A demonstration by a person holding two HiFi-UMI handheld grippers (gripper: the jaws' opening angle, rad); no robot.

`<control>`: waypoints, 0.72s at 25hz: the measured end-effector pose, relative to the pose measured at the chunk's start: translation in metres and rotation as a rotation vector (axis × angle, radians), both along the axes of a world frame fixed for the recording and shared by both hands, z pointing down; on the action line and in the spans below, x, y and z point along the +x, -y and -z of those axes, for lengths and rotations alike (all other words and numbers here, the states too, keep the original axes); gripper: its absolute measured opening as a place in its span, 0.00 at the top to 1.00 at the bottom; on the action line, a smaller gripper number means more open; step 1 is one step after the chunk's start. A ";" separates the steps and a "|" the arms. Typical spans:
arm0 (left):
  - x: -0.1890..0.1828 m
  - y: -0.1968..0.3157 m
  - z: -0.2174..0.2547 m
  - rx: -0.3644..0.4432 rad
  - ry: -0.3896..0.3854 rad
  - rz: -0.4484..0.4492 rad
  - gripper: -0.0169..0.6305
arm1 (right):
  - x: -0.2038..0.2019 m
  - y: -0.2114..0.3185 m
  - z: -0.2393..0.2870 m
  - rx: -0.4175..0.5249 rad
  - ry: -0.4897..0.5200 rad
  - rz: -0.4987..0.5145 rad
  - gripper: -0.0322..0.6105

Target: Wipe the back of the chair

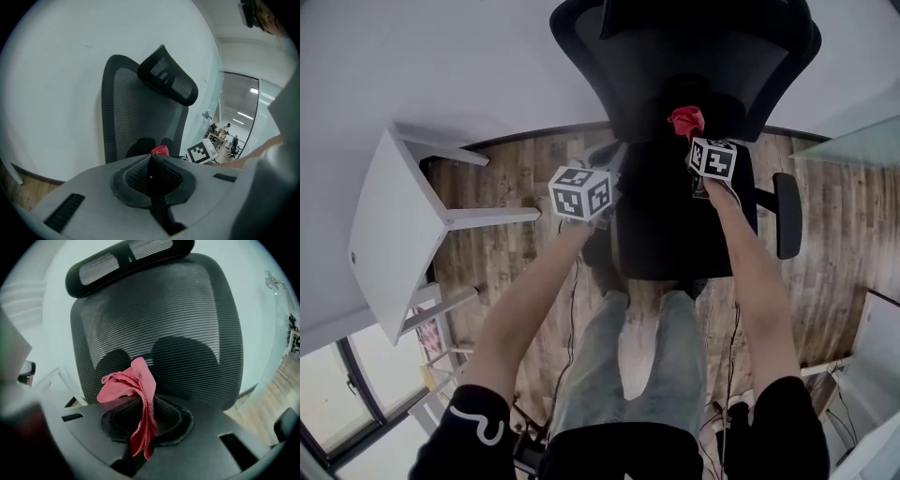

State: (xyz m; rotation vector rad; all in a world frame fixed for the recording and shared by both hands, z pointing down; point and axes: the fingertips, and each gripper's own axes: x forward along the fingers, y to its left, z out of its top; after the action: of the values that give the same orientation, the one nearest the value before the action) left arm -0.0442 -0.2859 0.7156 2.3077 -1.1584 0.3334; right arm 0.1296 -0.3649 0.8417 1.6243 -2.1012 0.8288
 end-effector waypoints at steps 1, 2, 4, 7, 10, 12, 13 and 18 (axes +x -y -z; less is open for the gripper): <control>0.007 0.001 0.000 0.000 0.001 0.001 0.94 | 0.012 0.002 0.000 0.000 0.000 -0.008 0.85; 0.014 0.002 0.000 0.001 0.003 0.003 0.94 | 0.025 0.003 0.000 -0.001 -0.002 -0.015 0.85; 0.033 0.003 0.000 0.004 0.009 0.000 0.94 | 0.053 0.003 0.002 -0.004 -0.017 -0.027 0.85; 0.061 0.004 -0.003 0.006 0.015 -0.003 0.94 | 0.096 0.004 0.004 -0.004 -0.041 -0.059 0.85; 0.089 0.003 -0.004 0.007 0.021 -0.009 0.94 | 0.137 0.003 0.004 -0.012 -0.042 -0.111 0.85; 0.107 0.003 -0.001 0.016 0.024 -0.010 0.94 | 0.163 -0.002 0.004 -0.026 -0.025 -0.149 0.85; 0.114 0.003 0.002 0.024 0.026 -0.007 0.94 | 0.173 -0.003 0.006 -0.031 -0.016 -0.164 0.85; 0.129 -0.005 0.023 0.044 0.013 0.046 0.94 | 0.211 -0.014 0.029 -0.040 -0.001 -0.178 0.84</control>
State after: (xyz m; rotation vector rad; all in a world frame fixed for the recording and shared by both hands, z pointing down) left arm 0.0845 -0.2812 0.6929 2.3159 -1.2341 0.3093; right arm 0.3405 -0.3511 0.8128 1.8096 -1.9467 0.9186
